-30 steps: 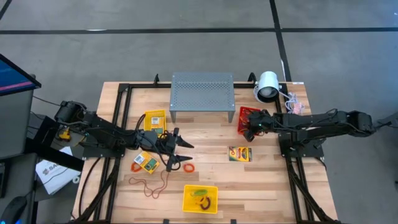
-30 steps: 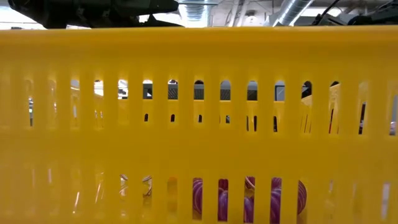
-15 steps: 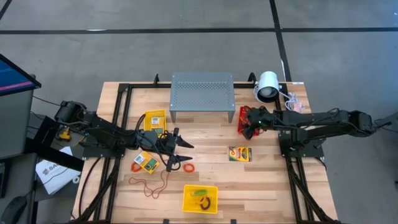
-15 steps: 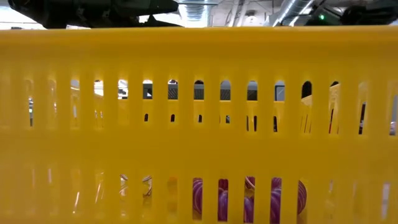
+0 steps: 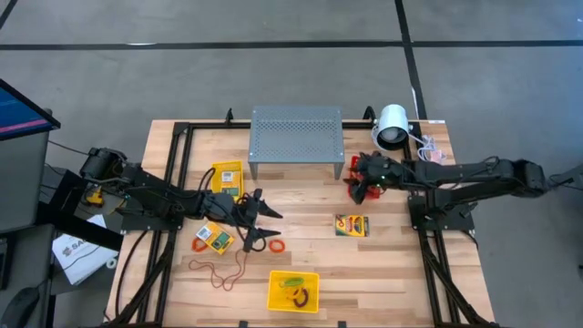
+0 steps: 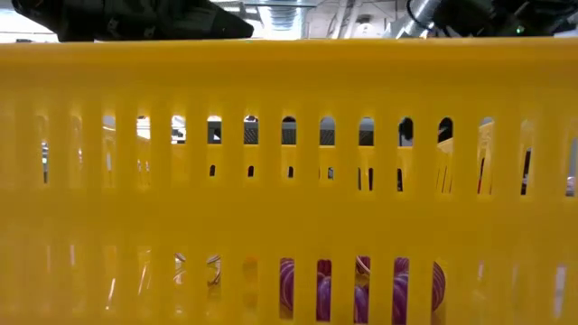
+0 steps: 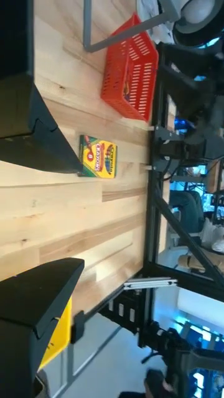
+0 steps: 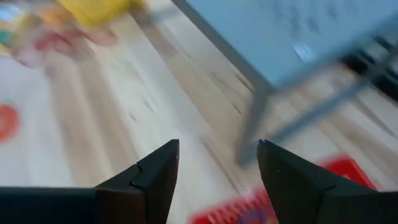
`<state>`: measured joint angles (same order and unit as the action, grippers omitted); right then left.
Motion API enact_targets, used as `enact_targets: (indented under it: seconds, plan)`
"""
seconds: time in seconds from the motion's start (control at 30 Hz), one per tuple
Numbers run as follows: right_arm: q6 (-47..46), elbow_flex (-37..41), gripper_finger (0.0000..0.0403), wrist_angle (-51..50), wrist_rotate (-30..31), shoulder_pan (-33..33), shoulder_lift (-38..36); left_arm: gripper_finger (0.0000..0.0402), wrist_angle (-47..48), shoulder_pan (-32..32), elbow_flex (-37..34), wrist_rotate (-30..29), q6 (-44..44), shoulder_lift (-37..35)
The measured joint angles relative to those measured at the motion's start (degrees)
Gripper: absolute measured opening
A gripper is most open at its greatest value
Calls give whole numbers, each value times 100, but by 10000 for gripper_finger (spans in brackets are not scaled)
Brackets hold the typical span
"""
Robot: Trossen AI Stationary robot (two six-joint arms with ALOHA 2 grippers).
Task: Pick & Place Office Desk Supplies
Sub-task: Put the orange spiral keychain into the bottom yellow bin
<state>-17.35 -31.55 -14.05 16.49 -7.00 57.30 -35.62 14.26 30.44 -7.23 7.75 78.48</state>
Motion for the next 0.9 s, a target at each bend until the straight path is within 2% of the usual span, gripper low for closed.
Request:
enact_targets:
  seconds: [0.33,0.67,0.9]
  plan:
    - [904,0,212,2028,-528,775,0,231,712,-22,0,183,-160,-218]
    - [1288,0,212,2806,-935,1146,47,231,1947,-22,0,115,-126,-1066]
    - [1310,-4,210,3061,-1019,1264,485,231,2434,-22,0,-53,281,-905]
